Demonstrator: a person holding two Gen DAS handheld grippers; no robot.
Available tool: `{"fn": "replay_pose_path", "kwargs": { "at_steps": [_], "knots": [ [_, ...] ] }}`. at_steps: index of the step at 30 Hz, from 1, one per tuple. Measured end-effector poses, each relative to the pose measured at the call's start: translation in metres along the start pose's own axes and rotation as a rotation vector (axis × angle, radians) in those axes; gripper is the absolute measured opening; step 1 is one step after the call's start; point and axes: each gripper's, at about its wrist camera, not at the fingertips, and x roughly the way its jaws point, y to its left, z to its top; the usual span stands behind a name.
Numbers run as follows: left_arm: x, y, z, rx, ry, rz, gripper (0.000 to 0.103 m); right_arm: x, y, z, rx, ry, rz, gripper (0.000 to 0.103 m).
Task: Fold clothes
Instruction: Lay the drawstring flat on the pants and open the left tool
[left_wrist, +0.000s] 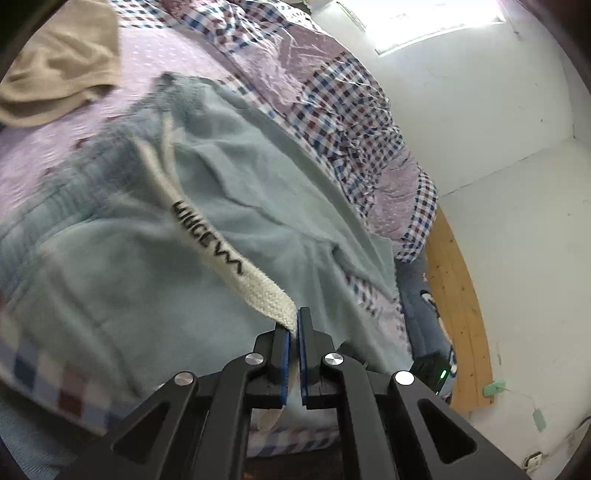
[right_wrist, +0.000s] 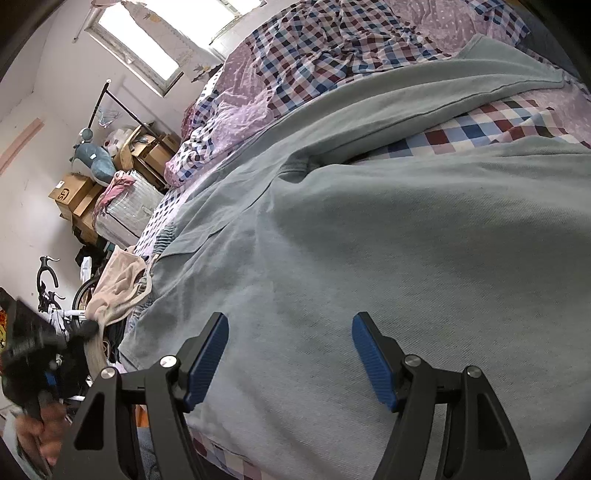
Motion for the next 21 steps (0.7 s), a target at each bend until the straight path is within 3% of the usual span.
{"fn": "replay_pose_path", "kwargs": {
  "at_steps": [9,12,13,14,15,16,17,21],
  "knots": [
    [0.068,-0.040,0.083,-0.066,-0.062,0.013,0.003,0.003,-0.005,0.003,0.018,0.000,0.001,0.073],
    [0.096,-0.039,0.103,-0.094,-0.022,0.031,0.004,0.004,-0.006,0.005,0.022,0.000,0.001,0.073],
    [0.106,-0.035,0.106,-0.106,0.023,0.031,0.011,0.004,-0.007,0.005,0.023,0.000,0.001,0.073],
    [0.117,-0.032,0.109,-0.118,0.067,0.030,0.035,0.004,-0.007,0.005,0.025,0.000,0.001,0.073],
    [0.125,-0.028,0.109,-0.127,0.099,0.030,0.050,0.004,-0.008,0.006,0.028,-0.001,0.000,0.073],
    [0.129,-0.026,0.106,-0.130,0.117,0.029,0.072,0.004,-0.008,0.006,0.030,-0.001,0.000,0.073],
    [0.130,-0.023,0.103,-0.129,0.127,0.018,0.078,0.004,-0.009,0.006,0.033,-0.001,-0.001,0.073],
    [0.120,-0.016,0.093,-0.130,0.143,-0.102,0.083,0.005,-0.007,0.006,0.020,-0.001,-0.012,0.073]
  ]
}}
